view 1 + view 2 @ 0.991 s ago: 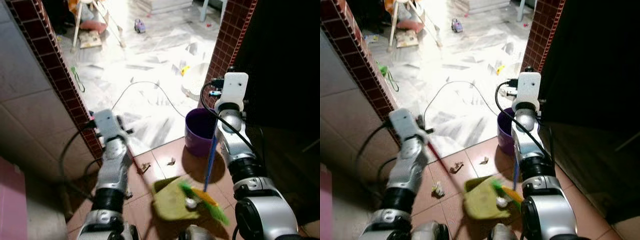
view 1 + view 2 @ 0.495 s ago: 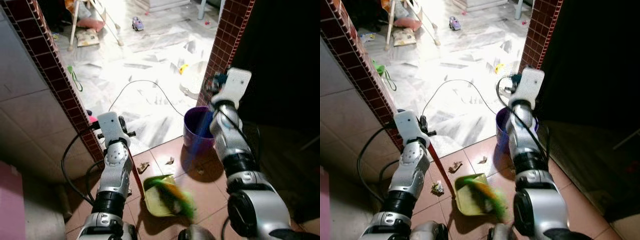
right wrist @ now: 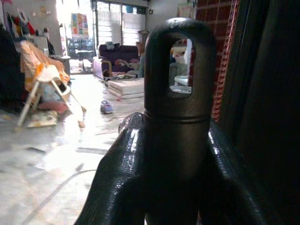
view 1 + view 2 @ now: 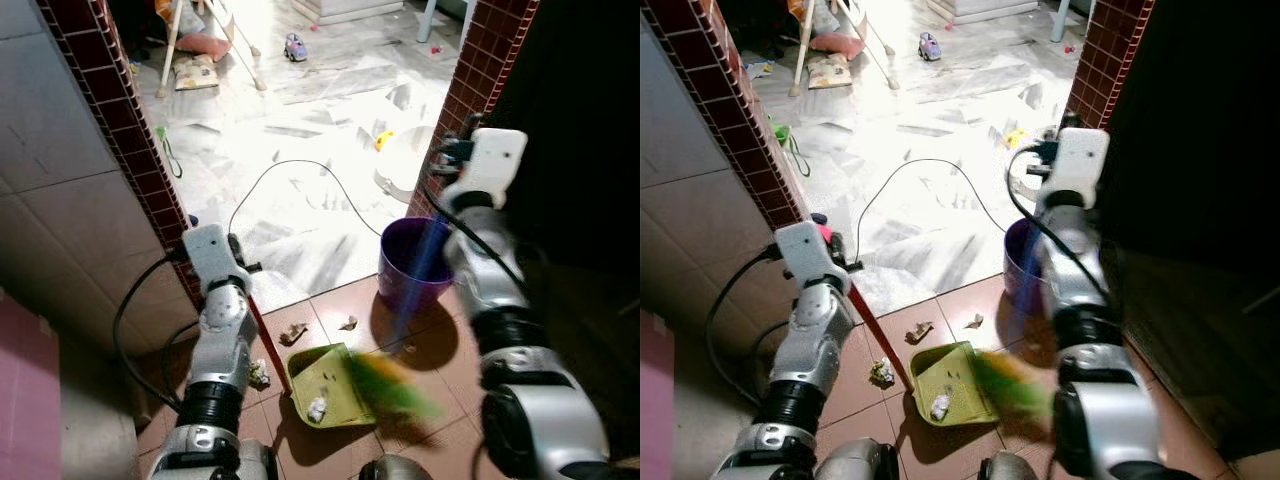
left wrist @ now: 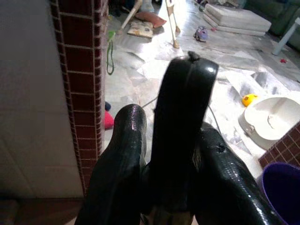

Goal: Sweep floor

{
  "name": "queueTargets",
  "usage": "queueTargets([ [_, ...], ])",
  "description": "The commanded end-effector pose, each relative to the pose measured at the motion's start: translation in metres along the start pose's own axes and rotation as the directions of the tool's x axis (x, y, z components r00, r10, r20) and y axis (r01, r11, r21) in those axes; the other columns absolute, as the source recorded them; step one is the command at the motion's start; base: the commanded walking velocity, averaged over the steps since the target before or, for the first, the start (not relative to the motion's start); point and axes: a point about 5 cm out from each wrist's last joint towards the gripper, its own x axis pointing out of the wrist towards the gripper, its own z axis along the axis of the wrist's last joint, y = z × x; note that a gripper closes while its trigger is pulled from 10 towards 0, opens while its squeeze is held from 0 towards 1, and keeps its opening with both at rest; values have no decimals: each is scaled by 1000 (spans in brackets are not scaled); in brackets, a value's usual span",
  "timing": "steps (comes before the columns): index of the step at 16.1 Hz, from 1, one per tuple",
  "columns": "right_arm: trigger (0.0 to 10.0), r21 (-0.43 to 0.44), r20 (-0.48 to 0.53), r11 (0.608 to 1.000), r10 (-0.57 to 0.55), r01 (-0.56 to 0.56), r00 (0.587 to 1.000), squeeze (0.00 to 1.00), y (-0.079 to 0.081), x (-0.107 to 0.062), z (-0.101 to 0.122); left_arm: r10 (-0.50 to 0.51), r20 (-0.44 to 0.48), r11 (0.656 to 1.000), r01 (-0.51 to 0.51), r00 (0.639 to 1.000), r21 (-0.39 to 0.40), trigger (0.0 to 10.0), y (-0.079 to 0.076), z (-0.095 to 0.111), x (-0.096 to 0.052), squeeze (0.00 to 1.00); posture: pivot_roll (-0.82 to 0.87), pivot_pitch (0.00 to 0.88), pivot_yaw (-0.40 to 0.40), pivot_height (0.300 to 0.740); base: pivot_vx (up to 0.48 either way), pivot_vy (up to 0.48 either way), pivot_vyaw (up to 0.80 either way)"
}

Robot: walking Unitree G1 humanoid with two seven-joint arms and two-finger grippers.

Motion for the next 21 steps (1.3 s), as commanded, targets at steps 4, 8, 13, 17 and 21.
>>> queueTargets([
  [4,10000,61,132,996,-80,72,988,0,-25,19,43,13,117,1000,-14,993,6,10000,13,32,10,0,-104,0,25,740,0,0,0],
  [8,10000,-34,82,997,-65,68,994,0,-33,8,24,45,141,998,-37,989,-58,10000,25,48,13,0,-97,0,15,740,0,0,0],
  [13,10000,-53,-54,997,51,-54,997,0,-14,-33,-23,63,182,985,-32,981,-169,10000,30,74,14,0,-97,0,18,740,0,0,0],
  [17,10000,-16,-144,985,167,-171,975,0,7,-71,-48,43,224,976,6,974,-216,10000,27,96,13,0,-104,0,32,740,0,0,0],
  [21,10000,-9,-178,981,190,-195,966,0,15,-89,-59,-36,237,986,73,971,-147,10000,21,93,2,0,-99,0,55,740,0,0,0],
])
